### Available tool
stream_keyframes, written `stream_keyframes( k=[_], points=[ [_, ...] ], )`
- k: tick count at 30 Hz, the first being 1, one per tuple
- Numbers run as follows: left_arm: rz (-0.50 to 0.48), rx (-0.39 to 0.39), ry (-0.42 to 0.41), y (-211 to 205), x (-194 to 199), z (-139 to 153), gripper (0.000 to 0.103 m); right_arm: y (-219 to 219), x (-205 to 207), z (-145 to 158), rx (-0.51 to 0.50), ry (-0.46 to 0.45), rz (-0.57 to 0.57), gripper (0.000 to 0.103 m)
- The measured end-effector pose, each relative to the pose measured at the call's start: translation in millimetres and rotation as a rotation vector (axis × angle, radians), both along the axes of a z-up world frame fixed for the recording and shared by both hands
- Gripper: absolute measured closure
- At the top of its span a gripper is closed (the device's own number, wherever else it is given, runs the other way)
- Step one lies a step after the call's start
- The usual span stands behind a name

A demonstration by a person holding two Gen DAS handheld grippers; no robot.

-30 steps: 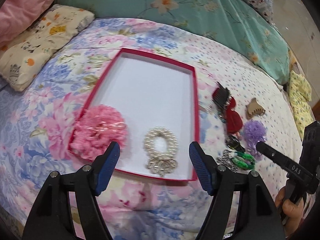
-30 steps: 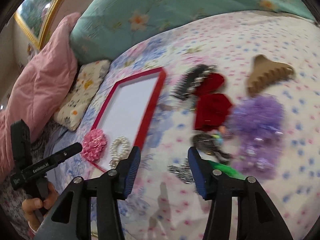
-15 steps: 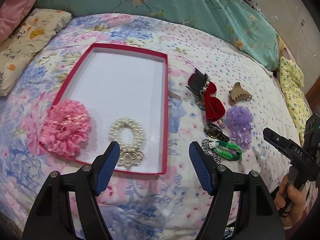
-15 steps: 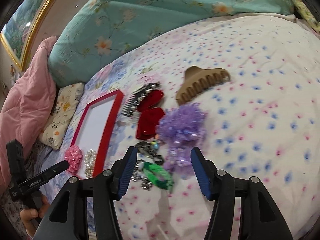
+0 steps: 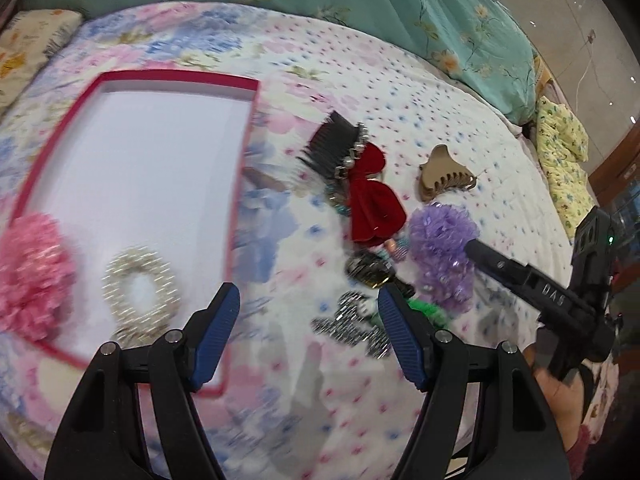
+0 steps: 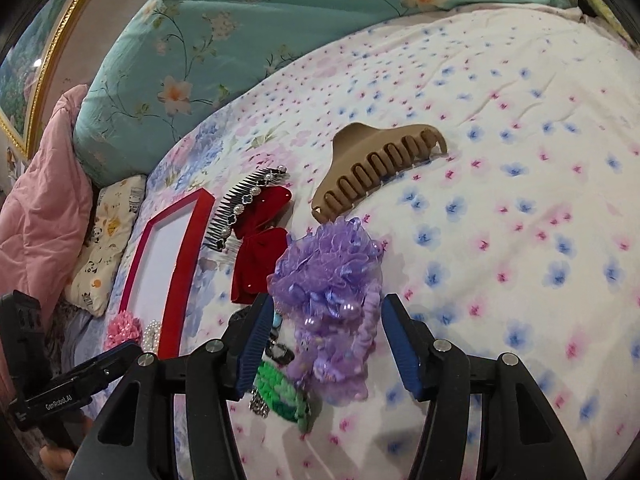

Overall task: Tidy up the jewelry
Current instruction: 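Grasp the red bow with the left gripper while the right gripper grasps the purple flower scrunchie, then lift and carry the red bow and purple scrunchie with both grippers into the box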

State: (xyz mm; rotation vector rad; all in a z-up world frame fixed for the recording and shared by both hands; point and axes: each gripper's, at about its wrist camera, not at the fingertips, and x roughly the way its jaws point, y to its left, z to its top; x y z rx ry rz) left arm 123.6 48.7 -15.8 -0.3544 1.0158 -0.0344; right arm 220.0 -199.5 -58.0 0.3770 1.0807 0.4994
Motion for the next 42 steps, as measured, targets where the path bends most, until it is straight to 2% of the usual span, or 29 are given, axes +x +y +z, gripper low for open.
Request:
stream_keyframes(
  k=[5, 6, 7, 8, 11, 12, 13, 14, 15, 21, 29, 33, 42],
  points=[
    [-0.015, -0.033, 0.021, -14.2, 36.9, -15.4, 0.031, 0.7, 11.3, -9.1, 0.018, 0.016, -0.001, 0.047],
    [-0.021, -0.038, 0.03, -18.6, 46.6, -20.3, 0.031, 0.5, 13.5, -10.3, 0.024, 0.017, -0.003, 0.054],
    [-0.027, -0.046, 0.036, -22.1, 53.9, -24.2, 0.031, -0.1, 14.9, -10.9, 0.028, 0.016, -0.003, 0.073],
    [-0.031, -0.05, 0.039, -23.9, 58.4, -27.1, 0.031, -1.2, 16.6, -12.4, 0.026, 0.019, -0.004, 0.081],
    [-0.046, -0.059, 0.053, -34.1, 76.8, -36.7, 0.035, -5.3, 17.7, -12.5, 0.035, 0.013, -0.005, 0.093],
    [-0.048, -0.062, 0.056, -36.9, 83.2, -40.4, 0.044, -6.5, 17.0, -10.9, 0.034, 0.008, -0.005, 0.096],
    [-0.053, -0.066, 0.063, -38.8, 87.9, -43.4, 0.061, -7.7, 16.7, -8.9, 0.037, 0.001, -0.003, 0.096],
    [-0.06, -0.074, 0.076, -39.7, 92.4, -47.2, 0.071, -8.9, 16.2, -6.7, 0.042, -0.004, -0.002, 0.097],
    [-0.069, -0.093, 0.088, -39.1, 96.0, -50.8, 0.089, -9.8, 15.7, -5.1, 0.046, -0.007, -0.001, 0.097],
    [-0.095, -0.089, 0.056, -42.6, 90.8, -42.8, 0.094, -15.1, 12.3, 5.8, 0.066, -0.026, -0.003, 0.098],
    [-0.104, -0.159, -0.002, -34.8, 58.2, -15.9, 0.095, -16.3, 1.1, 23.9, 0.092, -0.056, 0.005, 0.099],
    [-0.095, -0.222, -0.034, -25.5, 37.2, -1.6, 0.095, -16.9, -7.4, 34.6, 0.1, -0.079, 0.008, 0.099],
    [-0.077, -0.201, -0.108, -11.4, -3.4, 27.3, 0.095, -10.2, -24.1, 55.3, 0.106, -0.119, 0.03, 0.099]
  ],
)
